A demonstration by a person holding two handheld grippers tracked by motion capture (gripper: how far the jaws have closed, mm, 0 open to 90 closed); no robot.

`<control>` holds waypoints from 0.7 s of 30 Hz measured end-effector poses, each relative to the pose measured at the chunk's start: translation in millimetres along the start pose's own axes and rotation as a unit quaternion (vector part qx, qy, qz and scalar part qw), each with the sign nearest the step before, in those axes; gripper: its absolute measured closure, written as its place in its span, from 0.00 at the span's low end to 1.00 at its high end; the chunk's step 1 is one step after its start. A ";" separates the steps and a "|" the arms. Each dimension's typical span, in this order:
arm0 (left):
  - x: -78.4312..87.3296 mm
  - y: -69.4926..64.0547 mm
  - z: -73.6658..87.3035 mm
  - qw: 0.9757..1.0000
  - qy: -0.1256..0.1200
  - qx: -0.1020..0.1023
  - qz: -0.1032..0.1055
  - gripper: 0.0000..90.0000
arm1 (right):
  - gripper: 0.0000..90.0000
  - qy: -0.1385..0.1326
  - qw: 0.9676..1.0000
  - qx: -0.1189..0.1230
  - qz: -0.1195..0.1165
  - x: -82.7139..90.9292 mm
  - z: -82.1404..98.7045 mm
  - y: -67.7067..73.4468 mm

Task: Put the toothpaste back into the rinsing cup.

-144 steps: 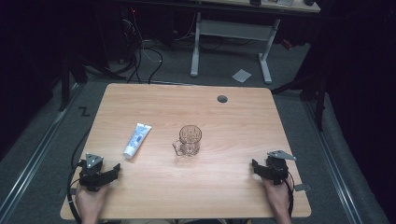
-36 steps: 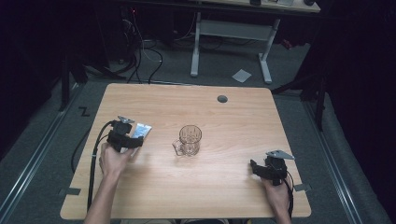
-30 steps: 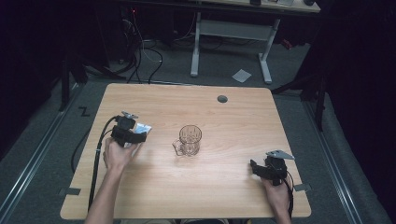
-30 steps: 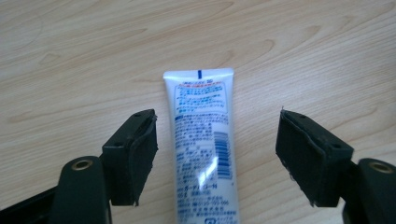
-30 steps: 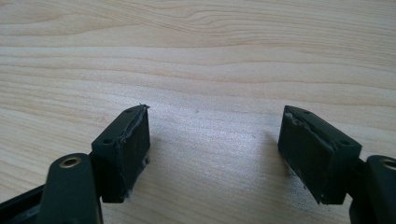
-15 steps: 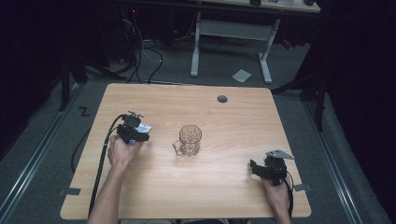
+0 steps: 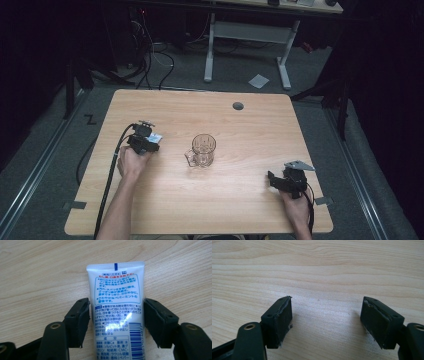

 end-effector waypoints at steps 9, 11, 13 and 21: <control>-1.9 1.8 0.2 1.000 0.006 0.010 0.013 0.45 | 0.28 0.000 1.000 0.000 0.000 0.0 0.0 0.0; -1.8 1.6 0.1 1.000 0.006 0.012 0.016 0.47 | 0.28 0.000 1.000 -0.001 0.000 0.0 0.0 0.1; -1.3 1.1 0.1 1.000 0.007 0.010 0.015 0.50 | 0.28 0.000 1.000 -0.001 0.000 0.0 0.0 0.1; 4.4 -2.3 -2.8 1.000 0.025 -0.012 0.008 0.64 | 0.28 0.000 1.000 -0.001 0.000 0.0 0.0 0.1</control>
Point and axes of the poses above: each handheld gripper's, and its own axes: x roughly backward along the jaws, z roughly out of its underside, y roughly to its left, the point moved 7 cm from there along -x, roughly forward along the jaws, and after that the axes turned 3 degrees about x, right-handed, at the moved point
